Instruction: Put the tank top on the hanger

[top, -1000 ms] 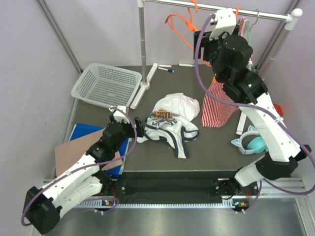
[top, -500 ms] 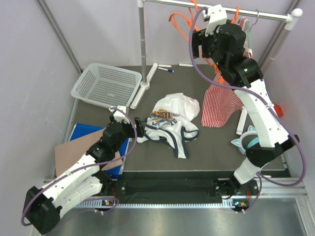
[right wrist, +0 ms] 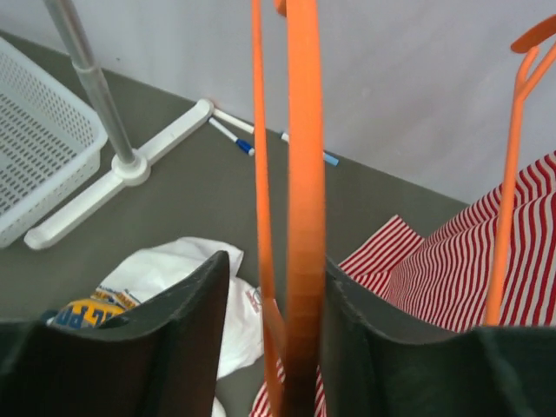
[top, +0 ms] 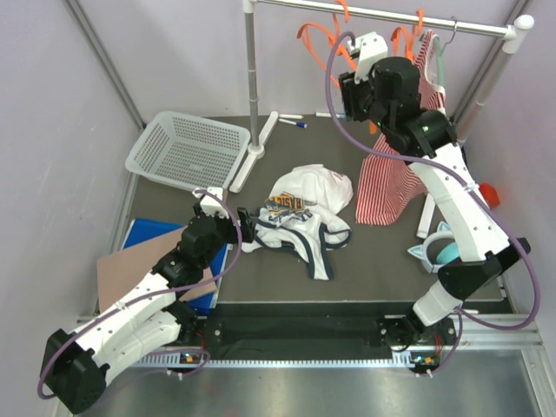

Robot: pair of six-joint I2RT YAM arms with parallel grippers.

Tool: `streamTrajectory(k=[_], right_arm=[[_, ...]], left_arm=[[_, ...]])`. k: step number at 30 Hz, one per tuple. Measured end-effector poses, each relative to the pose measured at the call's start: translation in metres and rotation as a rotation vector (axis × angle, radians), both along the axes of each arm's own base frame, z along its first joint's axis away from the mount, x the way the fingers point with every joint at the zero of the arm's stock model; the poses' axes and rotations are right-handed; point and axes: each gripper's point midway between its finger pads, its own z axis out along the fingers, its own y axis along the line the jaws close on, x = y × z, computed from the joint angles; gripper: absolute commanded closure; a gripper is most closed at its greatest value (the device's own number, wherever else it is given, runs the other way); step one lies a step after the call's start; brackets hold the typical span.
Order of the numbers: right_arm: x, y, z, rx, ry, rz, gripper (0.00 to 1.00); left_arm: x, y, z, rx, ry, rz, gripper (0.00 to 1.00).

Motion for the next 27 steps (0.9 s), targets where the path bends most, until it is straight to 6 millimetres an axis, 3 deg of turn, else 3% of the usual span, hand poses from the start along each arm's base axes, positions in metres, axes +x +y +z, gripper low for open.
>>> streamTrajectory(k=[3, 4, 8, 13, 20, 27], right_arm=[[-0.006, 0.002, -0.012, 0.005, 0.031, 0.021, 0.73], [-0.008, 0.002, -0.013, 0.007, 0.035, 0.025, 0.82], [-0.017, -0.001, -0.001, 0.038, 0.012, 0.026, 1.00], [-0.019, -0.003, 0.014, 0.053, -0.015, 0.026, 1.00], [-0.001, 0.007, 0.034, 0.074, -0.050, 0.029, 1.00], [0.017, 0.015, 0.026, 0.096, -0.005, 0.083, 1.00]], left_arm=[[0.000, 0.000, 0.000, 0.000, 0.000, 0.000, 0.01], [0.000, 0.000, 0.000, 0.000, 0.000, 0.000, 0.01], [0.000, 0.000, 0.000, 0.000, 0.001, 0.000, 0.01], [0.000, 0.000, 0.000, 0.000, 0.000, 0.000, 0.01], [0.000, 0.000, 0.000, 0.001, 0.001, 0.000, 0.01], [0.000, 0.000, 0.000, 0.001, 0.000, 0.001, 0.01]])
